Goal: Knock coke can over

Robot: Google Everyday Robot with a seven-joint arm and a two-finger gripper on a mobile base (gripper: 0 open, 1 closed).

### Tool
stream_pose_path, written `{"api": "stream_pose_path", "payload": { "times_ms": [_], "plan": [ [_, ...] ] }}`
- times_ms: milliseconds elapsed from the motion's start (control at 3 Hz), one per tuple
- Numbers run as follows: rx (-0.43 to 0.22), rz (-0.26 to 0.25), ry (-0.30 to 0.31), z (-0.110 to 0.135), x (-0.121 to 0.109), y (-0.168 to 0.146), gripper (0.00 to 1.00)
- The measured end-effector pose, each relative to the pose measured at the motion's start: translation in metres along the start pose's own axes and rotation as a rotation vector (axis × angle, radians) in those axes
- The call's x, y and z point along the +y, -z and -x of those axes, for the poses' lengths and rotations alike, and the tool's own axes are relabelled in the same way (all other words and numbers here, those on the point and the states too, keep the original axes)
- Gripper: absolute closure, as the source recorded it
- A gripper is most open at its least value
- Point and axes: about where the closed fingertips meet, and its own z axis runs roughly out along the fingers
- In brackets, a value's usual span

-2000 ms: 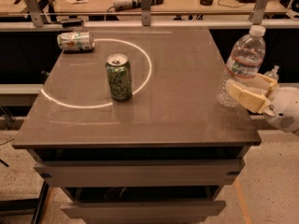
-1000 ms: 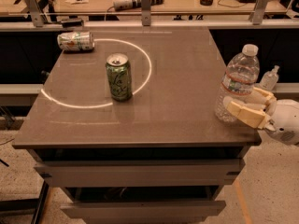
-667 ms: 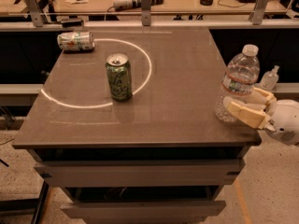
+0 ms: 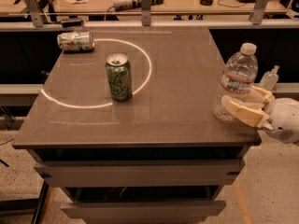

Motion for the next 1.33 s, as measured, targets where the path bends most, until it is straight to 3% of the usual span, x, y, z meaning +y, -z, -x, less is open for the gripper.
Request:
{"api": "stream_pose_path", "payload": {
  "times_ms": [667, 1000, 1333],
  "plan": [
    [-0.005, 0.009, 0.012, 0.0042, 0.0021, -0.0041, 0.15],
    [-0.008, 0.014, 0.018, 0.0066, 0.0034, -0.0064, 0.00],
    [-0.008, 0.014, 0.019, 0.0067, 0.0034, -0.0065, 0.00]
  ]
}}
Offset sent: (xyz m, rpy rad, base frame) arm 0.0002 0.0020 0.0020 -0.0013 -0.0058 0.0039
